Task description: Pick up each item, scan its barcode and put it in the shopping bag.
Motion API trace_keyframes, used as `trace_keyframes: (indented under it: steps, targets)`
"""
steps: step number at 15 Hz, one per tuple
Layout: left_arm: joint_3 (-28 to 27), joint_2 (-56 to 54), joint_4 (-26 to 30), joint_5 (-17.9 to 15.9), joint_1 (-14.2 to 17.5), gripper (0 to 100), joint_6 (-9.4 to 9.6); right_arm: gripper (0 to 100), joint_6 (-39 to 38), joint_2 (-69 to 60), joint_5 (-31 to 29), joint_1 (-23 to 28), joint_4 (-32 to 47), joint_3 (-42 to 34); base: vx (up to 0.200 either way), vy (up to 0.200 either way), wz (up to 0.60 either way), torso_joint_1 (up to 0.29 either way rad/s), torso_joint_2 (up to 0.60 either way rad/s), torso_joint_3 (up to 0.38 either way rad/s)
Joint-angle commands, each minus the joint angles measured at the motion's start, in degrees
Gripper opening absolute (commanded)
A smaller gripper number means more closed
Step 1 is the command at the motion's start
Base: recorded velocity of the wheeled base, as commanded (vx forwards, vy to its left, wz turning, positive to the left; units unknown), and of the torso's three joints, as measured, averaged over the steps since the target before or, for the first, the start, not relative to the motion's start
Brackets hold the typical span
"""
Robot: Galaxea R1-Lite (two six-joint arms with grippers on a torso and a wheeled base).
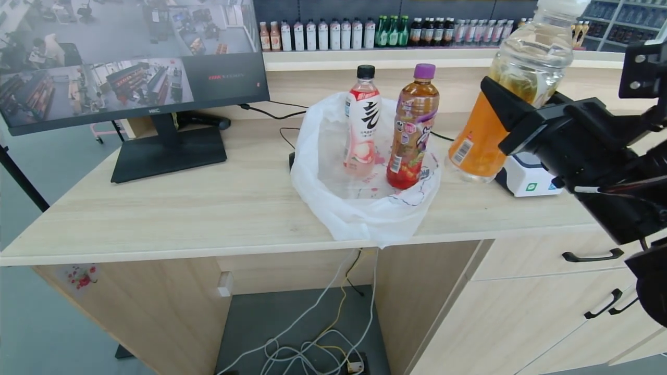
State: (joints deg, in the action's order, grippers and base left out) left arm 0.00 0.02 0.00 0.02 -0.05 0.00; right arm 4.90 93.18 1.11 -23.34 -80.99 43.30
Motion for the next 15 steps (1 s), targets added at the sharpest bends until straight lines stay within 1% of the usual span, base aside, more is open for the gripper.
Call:
trace_keyframes:
  steps: [1,3,5,7,12,15]
  targets:
    - [0.0,0.0,0.0,0.1,0.0,100,0.0,0,0.0,4.6,0.0,-3.0,-0.1,4.5,0.0,0.0,0.0,0.0,0.0,0.0]
    - [0.0,0.0,0.0,0.1,0.0,100,0.0,0,0.0,7.7,-0.1,-6.5,-0.1,8.6,0.0,0.0,0.0,0.0,0.0,0.0]
    - [0.0,0.0,0.0,0.1,0.0,100,0.0,0,0.1,10.3,-0.1,-9.2,-0.3,10.0,0.0,0.0,0.0,0.0,0.0,0.0]
    - [0.0,0.0,0.0,0.1,0.0,100,0.0,0,0.0,13.4,-0.1,-10.1,-0.3,13.8,0.0,0.0,0.0,0.0,0.0,0.0]
    - [0.0,0.0,0.0,0.1,0.0,100,0.0,0,0.1,19.4,-0.2,-12.9,-0.3,19.6,0.0,0.0,0.0,0.0,0.0,0.0]
    - [0.0,0.0,0.0,0.1,0.0,100,0.0,0,1.4,22.7,-0.1,-13.0,0.0,24.2,0.0,0.0,0.0,0.0,0.0,0.0]
